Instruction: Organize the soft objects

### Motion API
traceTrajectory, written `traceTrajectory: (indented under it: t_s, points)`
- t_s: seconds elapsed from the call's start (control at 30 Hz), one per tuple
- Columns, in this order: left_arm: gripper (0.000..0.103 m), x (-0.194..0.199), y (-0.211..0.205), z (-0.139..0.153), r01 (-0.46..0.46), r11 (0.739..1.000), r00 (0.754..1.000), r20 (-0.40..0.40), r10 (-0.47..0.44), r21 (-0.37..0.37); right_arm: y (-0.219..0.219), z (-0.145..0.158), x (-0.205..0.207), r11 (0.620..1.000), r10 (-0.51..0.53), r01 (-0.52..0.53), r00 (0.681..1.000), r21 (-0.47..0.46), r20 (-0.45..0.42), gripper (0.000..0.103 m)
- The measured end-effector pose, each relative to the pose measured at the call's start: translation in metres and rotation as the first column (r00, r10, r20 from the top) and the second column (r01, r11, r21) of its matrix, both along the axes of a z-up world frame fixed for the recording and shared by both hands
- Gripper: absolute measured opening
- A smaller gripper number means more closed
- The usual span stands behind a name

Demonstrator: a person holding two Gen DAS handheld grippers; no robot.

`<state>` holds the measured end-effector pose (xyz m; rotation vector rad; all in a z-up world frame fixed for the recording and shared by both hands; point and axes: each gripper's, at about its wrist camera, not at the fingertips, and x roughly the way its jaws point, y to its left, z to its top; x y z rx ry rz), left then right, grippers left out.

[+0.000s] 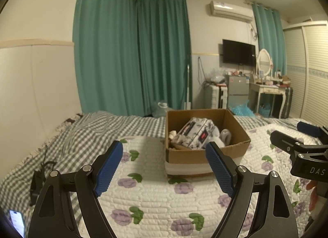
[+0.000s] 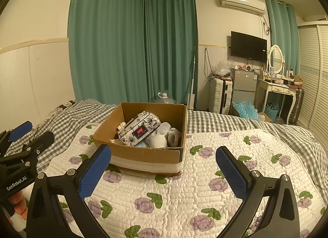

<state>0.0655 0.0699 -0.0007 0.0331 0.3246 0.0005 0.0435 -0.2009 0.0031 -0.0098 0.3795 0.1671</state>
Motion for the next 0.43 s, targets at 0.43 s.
traceTrajectory:
  t_s: [0.43]
  points:
    - [0.084,0.0009,0.0019,-0.0013,0.007,1.0,1.0,0.0,-0.007,-0.006,-0.0001,-0.0011,-0.0004,1.0,-0.004,0.004,1.0,-0.003,-0.003,0.103]
